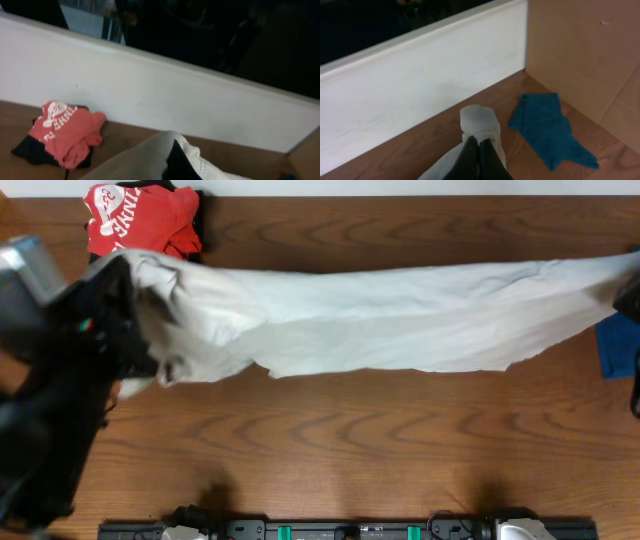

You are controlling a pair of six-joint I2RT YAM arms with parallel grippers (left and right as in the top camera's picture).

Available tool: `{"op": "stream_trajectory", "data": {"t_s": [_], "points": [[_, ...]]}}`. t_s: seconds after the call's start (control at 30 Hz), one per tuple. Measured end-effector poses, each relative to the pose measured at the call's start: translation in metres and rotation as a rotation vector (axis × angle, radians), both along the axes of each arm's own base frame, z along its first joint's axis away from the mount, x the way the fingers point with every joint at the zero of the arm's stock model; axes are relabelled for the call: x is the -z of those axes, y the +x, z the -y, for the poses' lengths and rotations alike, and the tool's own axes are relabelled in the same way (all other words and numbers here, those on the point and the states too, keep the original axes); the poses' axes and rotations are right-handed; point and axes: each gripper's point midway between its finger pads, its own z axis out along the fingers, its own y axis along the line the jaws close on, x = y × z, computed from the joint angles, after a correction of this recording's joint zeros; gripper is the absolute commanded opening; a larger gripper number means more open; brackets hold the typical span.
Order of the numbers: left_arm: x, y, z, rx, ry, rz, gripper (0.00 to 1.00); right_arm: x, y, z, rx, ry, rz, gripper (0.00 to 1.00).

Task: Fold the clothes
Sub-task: 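Lift the shirt with both grippers and stretch it wide across the table, then swing the stretched shirt forward and lay it flat, releasing both grippers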

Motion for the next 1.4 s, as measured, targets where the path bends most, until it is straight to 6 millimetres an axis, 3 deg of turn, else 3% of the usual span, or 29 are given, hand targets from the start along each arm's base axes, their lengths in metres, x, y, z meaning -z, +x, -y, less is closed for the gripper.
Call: {"op": "stream_trajectory", "data": {"t_s": [0.13,0.23,0.4,0.53,0.73,0.93,1.1,1.27,1.4], "points": [[-0.023,-0.015,-0.003,0.001,-0.014,0.065,0.06,-0.003,-0.005,-0.003,-0.023,0.009,0.013,0.01],[-0.027,-0.018,-0.004,0.000,-0.017,0.078,0.06,-0.002,-0.004,-0.005,-0.033,0.013,0.013,0.01],[-0.027,0.001,0.000,0.000,-0.015,0.070,0.06,-0.009,0.006,-0.006,-0.037,0.017,0.045,0.01],[-0.026,0.040,0.009,0.000,-0.012,0.060,0.06,-0.016,0.021,-0.008,-0.037,0.019,0.086,0.01],[-0.013,0.128,0.027,0.002,0.005,0.051,0.06,-0.019,0.065,-0.011,-0.036,0.021,0.124,0.01],[0.023,0.218,0.047,0.008,0.058,0.031,0.06,0.001,0.130,-0.014,-0.034,0.022,0.115,0.01],[0.040,0.277,0.059,0.007,0.085,0.098,0.06,0.016,0.189,-0.019,-0.049,0.030,0.151,0.01],[0.031,0.310,0.064,-0.008,0.074,0.233,0.06,0.020,0.218,-0.015,-0.079,0.042,0.197,0.01],[0.020,0.306,0.062,-0.020,0.076,0.270,0.06,0.014,0.214,-0.006,-0.089,0.023,0.203,0.01]]}}
